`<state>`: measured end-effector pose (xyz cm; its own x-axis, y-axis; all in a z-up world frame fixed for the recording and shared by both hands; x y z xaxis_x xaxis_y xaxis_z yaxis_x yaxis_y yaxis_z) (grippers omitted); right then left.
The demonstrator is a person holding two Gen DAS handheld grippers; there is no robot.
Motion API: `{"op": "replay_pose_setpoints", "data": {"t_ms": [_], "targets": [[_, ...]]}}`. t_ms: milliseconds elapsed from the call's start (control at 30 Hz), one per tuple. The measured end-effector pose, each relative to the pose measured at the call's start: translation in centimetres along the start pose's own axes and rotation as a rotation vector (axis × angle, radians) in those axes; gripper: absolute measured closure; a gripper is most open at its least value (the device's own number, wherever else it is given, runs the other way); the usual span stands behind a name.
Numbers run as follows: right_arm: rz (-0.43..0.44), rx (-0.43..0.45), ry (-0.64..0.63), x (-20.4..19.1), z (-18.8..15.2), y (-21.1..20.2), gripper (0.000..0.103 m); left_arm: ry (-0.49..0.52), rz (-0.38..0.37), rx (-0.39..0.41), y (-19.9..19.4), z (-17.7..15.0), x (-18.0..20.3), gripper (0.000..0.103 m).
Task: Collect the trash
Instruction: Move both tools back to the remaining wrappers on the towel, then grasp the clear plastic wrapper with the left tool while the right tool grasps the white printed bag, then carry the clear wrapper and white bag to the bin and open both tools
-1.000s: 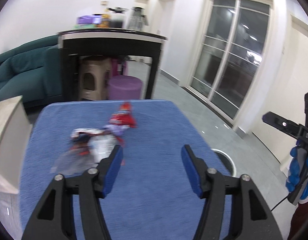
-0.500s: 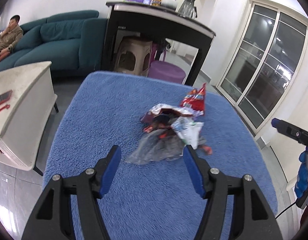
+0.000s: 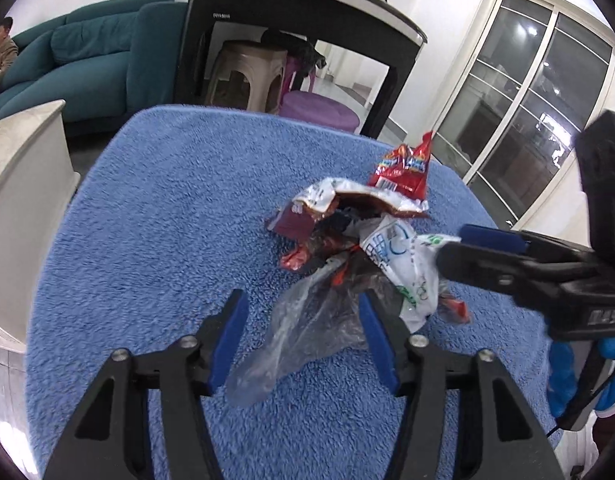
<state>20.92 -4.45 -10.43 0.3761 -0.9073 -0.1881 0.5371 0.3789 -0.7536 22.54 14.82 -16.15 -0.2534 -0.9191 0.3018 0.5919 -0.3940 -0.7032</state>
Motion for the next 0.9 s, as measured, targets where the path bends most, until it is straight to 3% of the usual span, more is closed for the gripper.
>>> {"op": "replay_pose_setpoints", "data": {"t_ms": [167,233,267,367,600,900], "targets": [[-0.009,-0.045,0.019,1.0,-0.1,3.1,0.025,-0.003,-0.019,-0.039,1.5,-0.7,-0.4,0.072],[0.001,-0.051,0.031,1.6,-0.1,3.6,0.043,0.000,-0.030,-0.052,1.7,-1.0,-0.3,0.083],[0.007,-0.056,0.043,1.9,0.0,4.0,0.043,0.004,-0.032,-0.053,1.7,-1.1,-0.2,0.090],[0.040,-0.049,0.067,3.0,-0.2,3.8,0.056,0.023,-0.030,-0.052,1.4,-1.5,0.3,0.096],[0.075,-0.025,0.070,4.5,-1.5,1.0,0.081,0.046,-0.035,-0.058,0.1,-3.2,2.2,0.099],[0.080,0.049,0.122,7.1,-4.3,-5.2,0.082,0.059,-0.052,-0.051,-3.2,-5.6,4.6,0.099]]}}
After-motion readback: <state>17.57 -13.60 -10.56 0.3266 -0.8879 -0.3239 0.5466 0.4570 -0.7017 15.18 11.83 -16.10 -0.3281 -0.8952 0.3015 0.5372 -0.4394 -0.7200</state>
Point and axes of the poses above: each gripper's, at about its wrist camera, not at the fingertips, and y roughly the way its jaws point, x to its right, z to its top, the point moved 1 cm from there along y, roughly the way its jaws point
